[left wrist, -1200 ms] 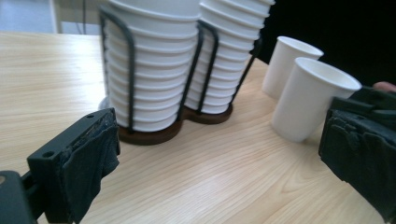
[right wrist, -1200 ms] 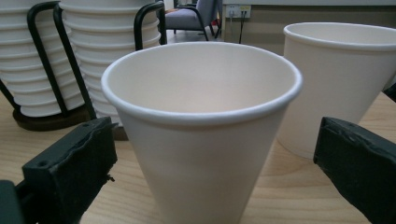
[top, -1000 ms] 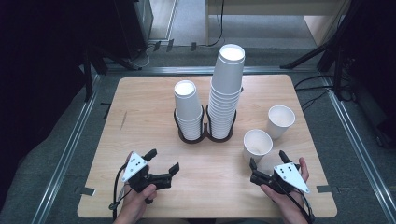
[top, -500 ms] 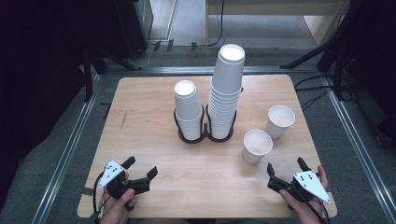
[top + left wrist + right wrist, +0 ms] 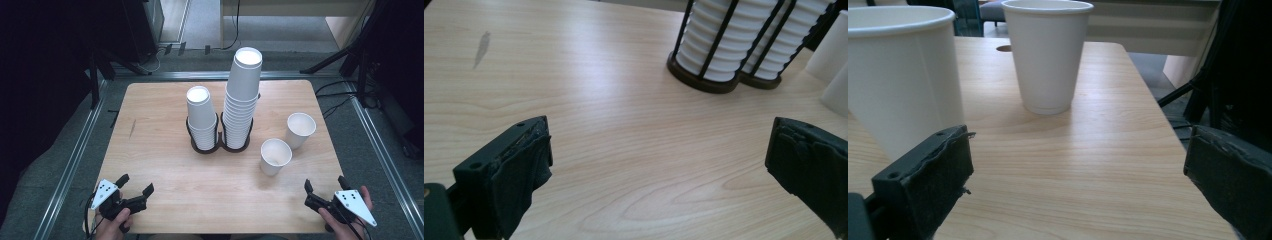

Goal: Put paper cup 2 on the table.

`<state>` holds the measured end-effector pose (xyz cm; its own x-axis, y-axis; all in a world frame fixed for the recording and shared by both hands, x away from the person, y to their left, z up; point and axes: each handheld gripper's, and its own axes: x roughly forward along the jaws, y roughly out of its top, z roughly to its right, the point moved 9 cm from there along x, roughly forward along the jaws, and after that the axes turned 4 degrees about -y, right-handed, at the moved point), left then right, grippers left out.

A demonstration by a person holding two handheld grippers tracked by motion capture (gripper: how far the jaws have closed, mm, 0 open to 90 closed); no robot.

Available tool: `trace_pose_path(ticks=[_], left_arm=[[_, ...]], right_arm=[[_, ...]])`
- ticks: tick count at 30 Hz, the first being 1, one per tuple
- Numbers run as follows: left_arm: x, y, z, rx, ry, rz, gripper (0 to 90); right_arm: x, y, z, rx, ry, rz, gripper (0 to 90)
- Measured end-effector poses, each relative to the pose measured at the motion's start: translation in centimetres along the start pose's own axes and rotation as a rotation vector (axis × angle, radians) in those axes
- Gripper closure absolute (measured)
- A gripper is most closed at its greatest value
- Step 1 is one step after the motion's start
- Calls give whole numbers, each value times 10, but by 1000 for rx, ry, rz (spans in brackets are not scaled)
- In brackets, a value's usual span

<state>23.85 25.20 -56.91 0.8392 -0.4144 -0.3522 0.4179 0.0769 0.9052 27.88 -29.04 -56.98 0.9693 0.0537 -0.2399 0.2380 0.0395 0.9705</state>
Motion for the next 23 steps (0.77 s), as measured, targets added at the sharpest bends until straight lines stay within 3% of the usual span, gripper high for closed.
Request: trace_pose_path(ticks=[5,9,12,17,23], left_arm=[[-8,-8,-8,10,27,-16,0],[-14,-9,-19,-5,47,-9,0],[-17,-8,-30,11,83,-3,0],[-18,-9,-45,-14,107,-2,0],[-14,-13,-46,-17,103,-14,0]], right_arm=[[-1,-2,8,6,-10,-9,0],[-1,-2,12,0,-19,-8,0],[0,-4,15,13,-21,-25,0],[1,-4,23,26,-40,-27,0],[-3,3,27,52,-37,-4,0]])
